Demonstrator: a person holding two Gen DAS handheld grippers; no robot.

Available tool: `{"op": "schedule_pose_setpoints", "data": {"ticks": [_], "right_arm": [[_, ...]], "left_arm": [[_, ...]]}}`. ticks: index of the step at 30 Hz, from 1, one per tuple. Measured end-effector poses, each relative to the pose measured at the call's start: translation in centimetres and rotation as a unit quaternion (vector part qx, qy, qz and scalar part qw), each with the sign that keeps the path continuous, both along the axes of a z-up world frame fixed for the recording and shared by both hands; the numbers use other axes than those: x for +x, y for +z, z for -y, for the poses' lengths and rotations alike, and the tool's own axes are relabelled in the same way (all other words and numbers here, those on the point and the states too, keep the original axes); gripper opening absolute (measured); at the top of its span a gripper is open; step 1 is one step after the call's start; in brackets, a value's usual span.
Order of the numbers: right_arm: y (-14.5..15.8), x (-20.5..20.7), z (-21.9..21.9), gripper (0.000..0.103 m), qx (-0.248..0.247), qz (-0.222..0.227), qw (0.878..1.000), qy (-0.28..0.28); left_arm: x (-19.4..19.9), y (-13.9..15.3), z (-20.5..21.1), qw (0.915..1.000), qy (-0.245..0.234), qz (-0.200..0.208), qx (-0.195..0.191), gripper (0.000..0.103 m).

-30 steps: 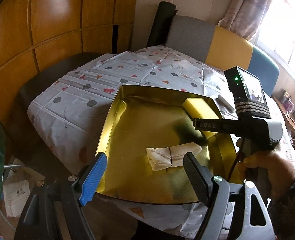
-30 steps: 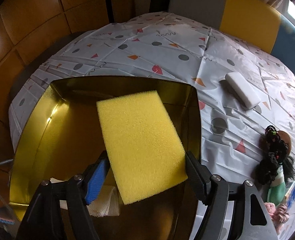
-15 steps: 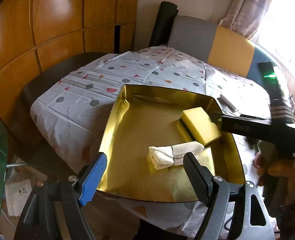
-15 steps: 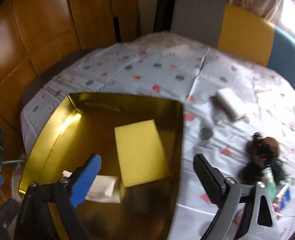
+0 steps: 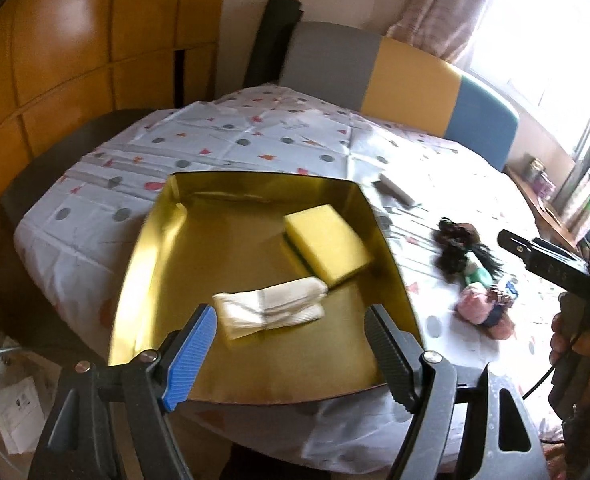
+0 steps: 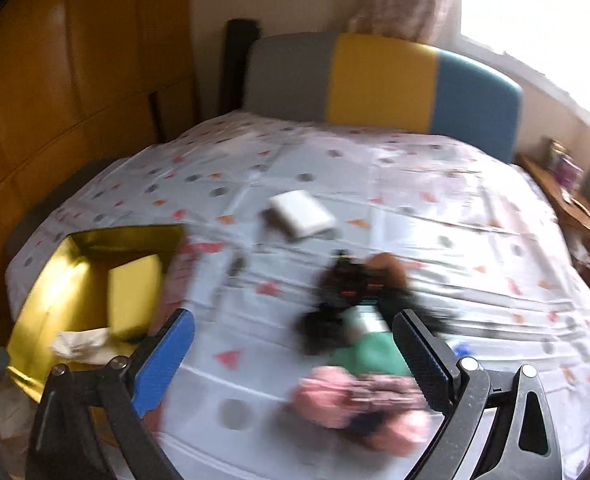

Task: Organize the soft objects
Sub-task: 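Grasp the white eraser sponge with the left tool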

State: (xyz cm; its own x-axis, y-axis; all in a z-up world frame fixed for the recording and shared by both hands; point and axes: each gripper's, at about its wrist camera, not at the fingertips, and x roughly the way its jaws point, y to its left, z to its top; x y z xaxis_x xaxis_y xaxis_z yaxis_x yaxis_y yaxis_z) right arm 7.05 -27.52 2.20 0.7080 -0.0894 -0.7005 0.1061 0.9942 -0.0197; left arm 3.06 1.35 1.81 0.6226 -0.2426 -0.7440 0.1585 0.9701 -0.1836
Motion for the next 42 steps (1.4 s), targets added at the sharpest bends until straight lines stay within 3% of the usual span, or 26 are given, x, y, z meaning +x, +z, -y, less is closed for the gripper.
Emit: {"op": "schedule_pose_setpoints", "data": {"ticks": [7, 14, 19, 23, 33, 39, 42], "right_arm": [[-1.2, -2.7, 10.2, 0.103, 0.037, 0.019, 0.995, -0.089], [-3.1, -5.2, 15.7, 0.103, 0.107, 0.043, 0.982, -0.149], [-3.2, -5.1, 16.0, 0.103, 0.143, 0.045, 0.978, -0.142], [-3.6, -4.7, 15.9, 0.103, 0.154, 0.028, 0.979, -0.133], [-4.3, -4.2, 15.8, 0.103, 0.181, 0.004, 0.976, -0.118], [-4.6, -4.0, 15.7, 0.103, 0.192, -0.004, 0.975, -0.109], [-4.7, -3.9, 15.7, 0.103, 0.191, -0.007, 0.976, -0.109]], "left_arm": [[3.2, 2.9, 6.8, 0.998, -0.063, 0.005, 0.001, 0.074], [11.5, 1.8, 15.7, 0.9927, -0.097, -0.07, -0.016, 0.075], [19.2, -2.6, 20.5, 0.9841, -0.059, -0.158, -0.054, 0.076], [23.5, -5.1, 22.9, 0.9788, -0.035, -0.196, -0.051, 0.078], [32.2, -9.3, 28.2, 0.9765, 0.008, -0.215, -0.014, 0.082], [34.6, -11.1, 29.8, 0.9741, 0.018, -0.225, 0.006, 0.084], [34.3, -11.7, 30.2, 0.9749, 0.019, -0.219, 0.039, 0.076]]}}
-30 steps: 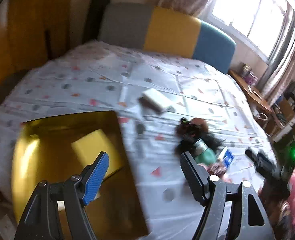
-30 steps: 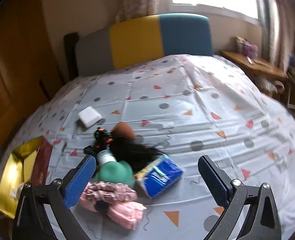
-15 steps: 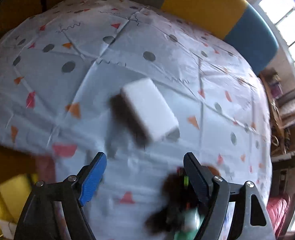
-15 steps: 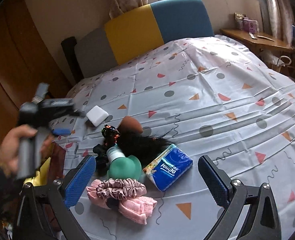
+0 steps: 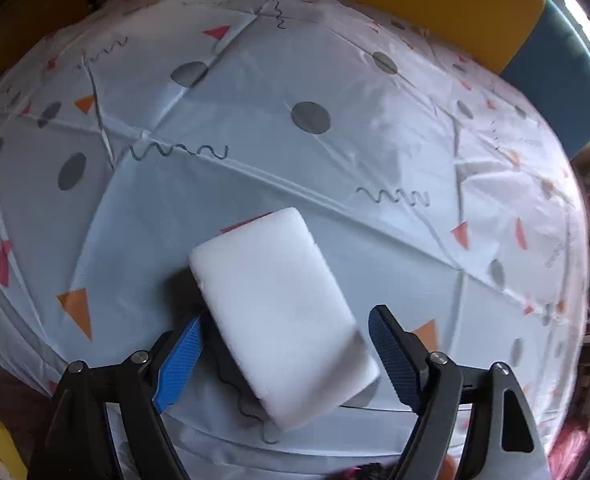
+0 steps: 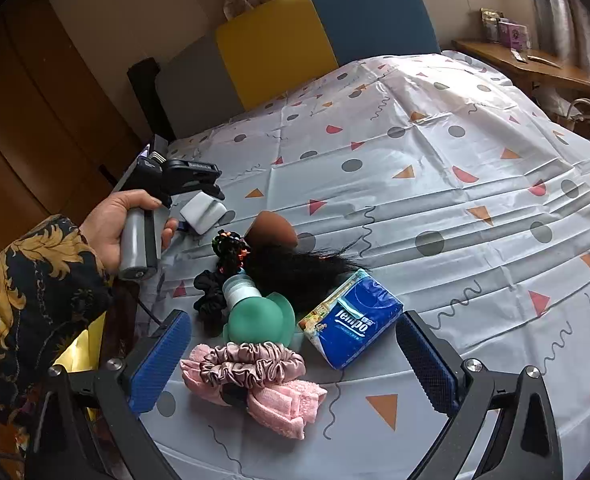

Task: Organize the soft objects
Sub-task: 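Carry the white sponge over the gold tray with the left tool while the right tool grasps the pink scrunchie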

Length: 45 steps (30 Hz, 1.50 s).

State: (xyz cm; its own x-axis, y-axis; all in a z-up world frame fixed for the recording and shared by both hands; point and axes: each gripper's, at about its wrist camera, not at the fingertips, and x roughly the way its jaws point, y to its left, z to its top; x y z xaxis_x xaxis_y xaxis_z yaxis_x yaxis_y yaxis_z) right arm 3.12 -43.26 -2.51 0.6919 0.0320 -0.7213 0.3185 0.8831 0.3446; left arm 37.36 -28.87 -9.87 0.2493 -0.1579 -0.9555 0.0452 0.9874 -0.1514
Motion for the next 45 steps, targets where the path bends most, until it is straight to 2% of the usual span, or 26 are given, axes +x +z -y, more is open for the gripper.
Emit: {"op": "schedule_pose_setpoints", "data": {"ticks": [1, 5, 13, 19, 24, 26, 29, 32, 35, 38, 40, 41, 42, 44, 45], "right_arm": [[0.0, 0.0, 0.1, 0.103, 0.001, 0.0, 1.0, -0.001], [-0.2, -0.1, 0.4, 0.103, 0.007, -0.002, 1.0, -0.006], [-1.3, 0.0, 1.8, 0.103, 0.026, -0.02, 0.999, -0.031], [-1.4, 0.3, 1.1, 0.102, 0.02, -0.018, 1.0, -0.01], [-1.9, 0.8, 0.1, 0.087, 0.04, -0.02, 0.999, 0.028], [-2.2, 1.0, -0.2, 0.086, 0.039, -0.026, 0.998, 0.038], [-2.7, 1.4, -1.1, 0.087, 0.053, -0.033, 0.996, 0.068], [-3.0, 2.0, -3.1, 0.101, 0.025, -0.037, 0.994, 0.096], [-3.7, 2.8, -5.0, 0.101, -0.02, -0.05, 0.992, 0.117], [-5.1, 3.6, -5.3, 0.101, -0.004, -0.073, 0.991, 0.114], [-5.8, 4.1, -5.1, 0.094, 0.009, -0.079, 0.991, 0.106], [-6.0, 4.2, -5.0, 0.075, 0.008, -0.08, 0.992, 0.102], [-6.2, 4.2, -5.0, 0.061, 0.008, -0.082, 0.992, 0.1], [-6.5, 4.3, -5.0, 0.057, 0.004, -0.086, 0.991, 0.1], [-6.5, 4.2, -5.1, 0.05, 0.001, -0.084, 0.991, 0.101]], "left_arm": [[-0.2, 0.1, 0.2, 0.9998, -0.01, 0.008, 0.017, 0.065], [-1.7, 0.7, -0.8, 0.9992, -0.028, 0.028, 0.006, 0.058], [-9.1, 4.0, -2.7, 0.9933, -0.083, 0.081, 0.002, 0.058], [-14.7, 8.3, -4.4, 0.9847, -0.119, 0.125, -0.025, 0.058], [-19.3, 12.1, -6.3, 0.9745, -0.146, 0.165, -0.045, 0.058], [-20.9, 13.3, -7.3, 0.9717, -0.151, 0.173, -0.057, 0.058], [-23.1, 14.7, -8.9, 0.9685, -0.156, 0.181, -0.069, 0.058], [-25.2, 15.6, -10.6, 0.9661, -0.161, 0.185, -0.081, 0.058], [-27.1, 16.3, -12.4, 0.963, -0.166, 0.194, -0.086, 0.058], [-28.7, 16.5, -14.1, 0.961, -0.166, 0.203, -0.088, 0.058], [-29.6, 16.4, -15.2, 0.9602, -0.164, 0.208, -0.089, 0.058], [-30.1, 16.3, -15.9, 0.9603, -0.161, 0.208, -0.092, 0.059], [-30.5, 16.1, -16.6, 0.9609, -0.158, 0.206, -0.097, 0.059], [-31.2, 15.6, -17.8, 0.9622, -0.15, 0.204, -0.1, 0.059], [-31.5, 15.3, -18.3, 0.9629, -0.146, 0.203, -0.1, 0.059]]}}
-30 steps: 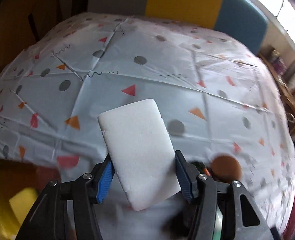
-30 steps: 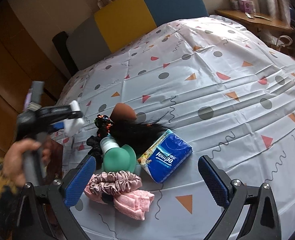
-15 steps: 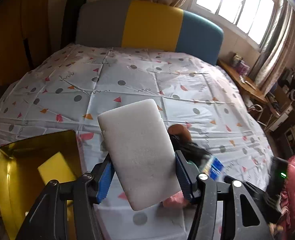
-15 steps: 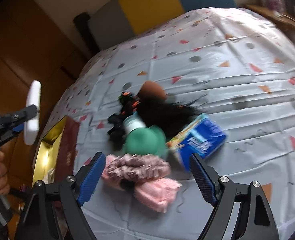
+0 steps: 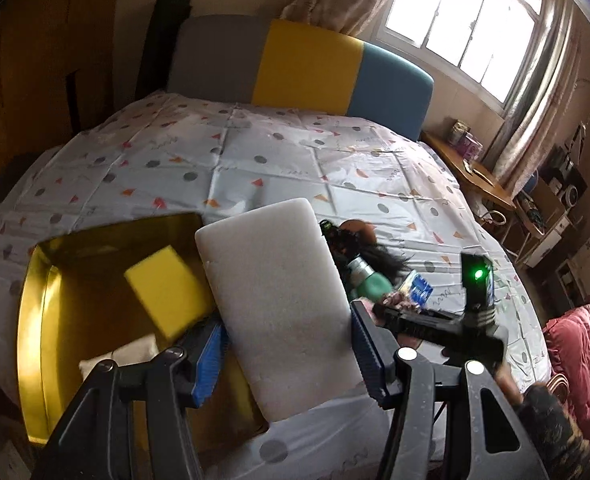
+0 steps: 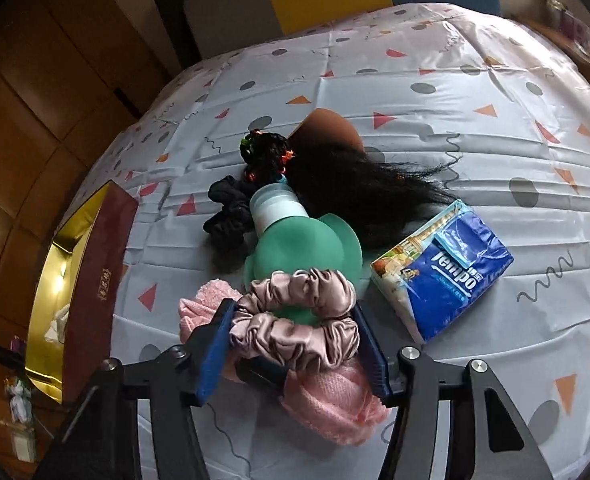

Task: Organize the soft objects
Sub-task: 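Carry the white sponge over the gold tray with the left tool while the right tool grasps the pink scrunchie, then lower the white sponge into the tray and open the left tool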

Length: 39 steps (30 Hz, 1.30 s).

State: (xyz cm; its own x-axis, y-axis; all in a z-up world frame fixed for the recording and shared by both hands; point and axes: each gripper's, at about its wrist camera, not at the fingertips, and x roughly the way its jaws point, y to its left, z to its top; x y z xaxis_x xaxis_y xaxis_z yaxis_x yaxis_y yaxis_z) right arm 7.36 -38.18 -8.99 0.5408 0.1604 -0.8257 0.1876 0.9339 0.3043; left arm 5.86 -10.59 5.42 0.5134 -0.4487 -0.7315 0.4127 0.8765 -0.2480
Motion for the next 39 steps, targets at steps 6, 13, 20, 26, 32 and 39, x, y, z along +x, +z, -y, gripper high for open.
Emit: {"op": "schedule_pose_setpoints", "data": {"ticks": [6, 13, 20, 26, 32, 39], "right_arm": [[0.5, -0.4, 0.2, 0.041, 0.0, 0.009, 1.0, 0.0], [1.5, -0.8, -0.6, 0.023, -0.02, 0.028, 0.999, 0.018], [2.5, -1.1, -1.6, 0.021, -0.039, 0.042, 0.998, 0.039], [3.7, -1.8, -1.3, 0.021, -0.044, 0.068, 0.996, 0.026], [3.9, -1.7, -1.1, 0.021, -0.048, 0.069, 0.996, 0.023], [4.0, -1.8, -1.4, 0.021, -0.06, 0.074, 0.995, 0.026]], "left_arm": [[-1.2, -2.6, -4.2, 0.999, 0.042, -0.016, -0.005, 0.059], [-2.2, -5.1, -8.8, 0.995, 0.094, -0.036, 0.004, 0.059], [-1.7, -5.6, -13.2, 0.9872, 0.156, -0.032, 0.011, 0.059], [0.3, -7.9, -13.6, 0.9835, 0.166, -0.069, 0.015, 0.059], [4.6, -7.6, -13.0, 0.9812, 0.18, -0.069, 0.012, 0.059], [11.6, -11.1, -12.8, 0.973, 0.188, -0.123, 0.052, 0.059]]}}
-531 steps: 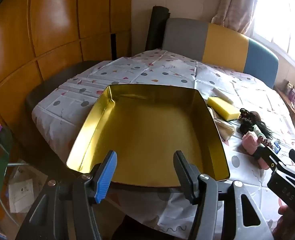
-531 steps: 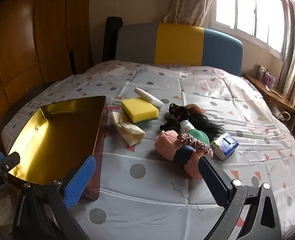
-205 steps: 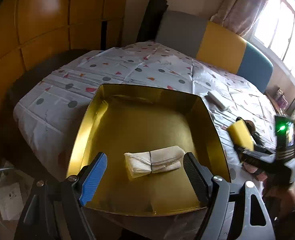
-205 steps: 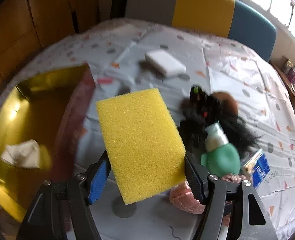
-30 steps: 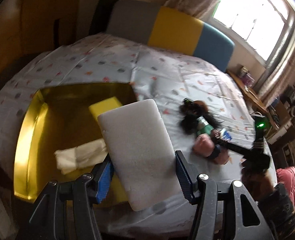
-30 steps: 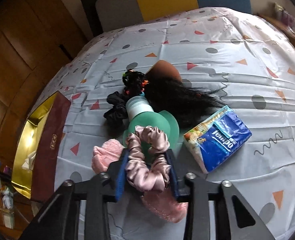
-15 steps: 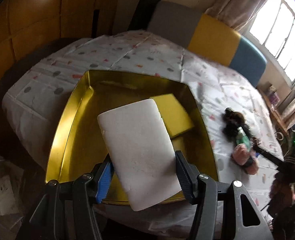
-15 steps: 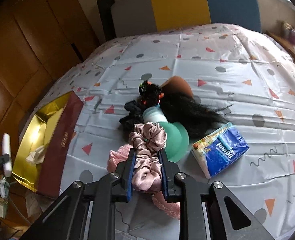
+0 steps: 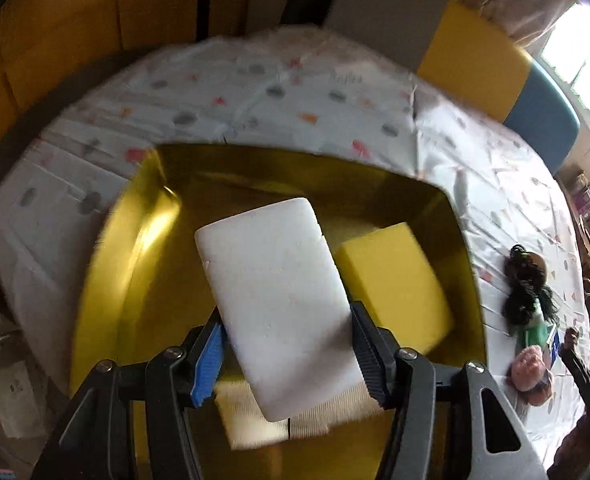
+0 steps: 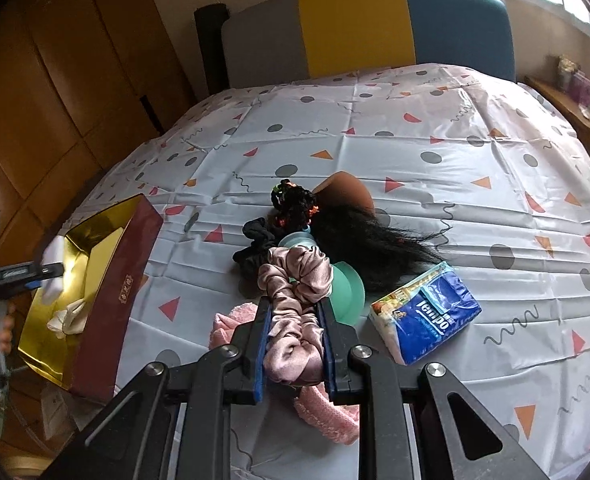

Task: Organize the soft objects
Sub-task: 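Lower the white sponge into the tray and open the left tool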

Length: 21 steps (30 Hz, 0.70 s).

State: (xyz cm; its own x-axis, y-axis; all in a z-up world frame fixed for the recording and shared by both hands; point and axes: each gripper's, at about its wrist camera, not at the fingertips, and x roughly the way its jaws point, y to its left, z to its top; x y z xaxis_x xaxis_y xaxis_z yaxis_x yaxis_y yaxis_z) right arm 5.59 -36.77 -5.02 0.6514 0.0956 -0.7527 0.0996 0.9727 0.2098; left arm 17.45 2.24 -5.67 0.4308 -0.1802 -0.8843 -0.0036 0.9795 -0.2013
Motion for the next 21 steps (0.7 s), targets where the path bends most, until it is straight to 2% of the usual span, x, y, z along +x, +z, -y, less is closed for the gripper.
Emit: {"op": "schedule_pose_setpoints", "data": {"ticks": [3, 9, 13, 18, 21], "right_arm": [[0.0, 0.0, 0.2, 0.021, 0.002, 0.002, 1.0, -0.003], [-0.4, 0.3, 0.3, 0.021, -0.005, -0.007, 1.0, -0.004], [-0.9, 0.5, 0.2, 0.021, -0.014, -0.015, 1.0, -0.003], [-1.1, 0.5, 0.1, 0.021, -0.025, -0.019, 0.999, -0.004], [-1.1, 0.5, 0.2, 0.021, -0.027, -0.019, 0.999, -0.006]], "left_arm": [[2.0, -1.6, 0.4, 0.9996, -0.006, -0.023, 0.013, 0.06], [3.5, -2.9, 2.1, 0.9987, -0.039, -0.024, 0.025, 0.067], [3.3, -3.0, 2.4, 0.9988, -0.043, -0.014, 0.021, 0.083], [2.6, -2.8, 1.4, 0.9989, -0.037, -0.011, 0.025, 0.084], [1.7, -1.8, 0.8, 0.9996, -0.015, 0.004, 0.021, 0.084]]}}
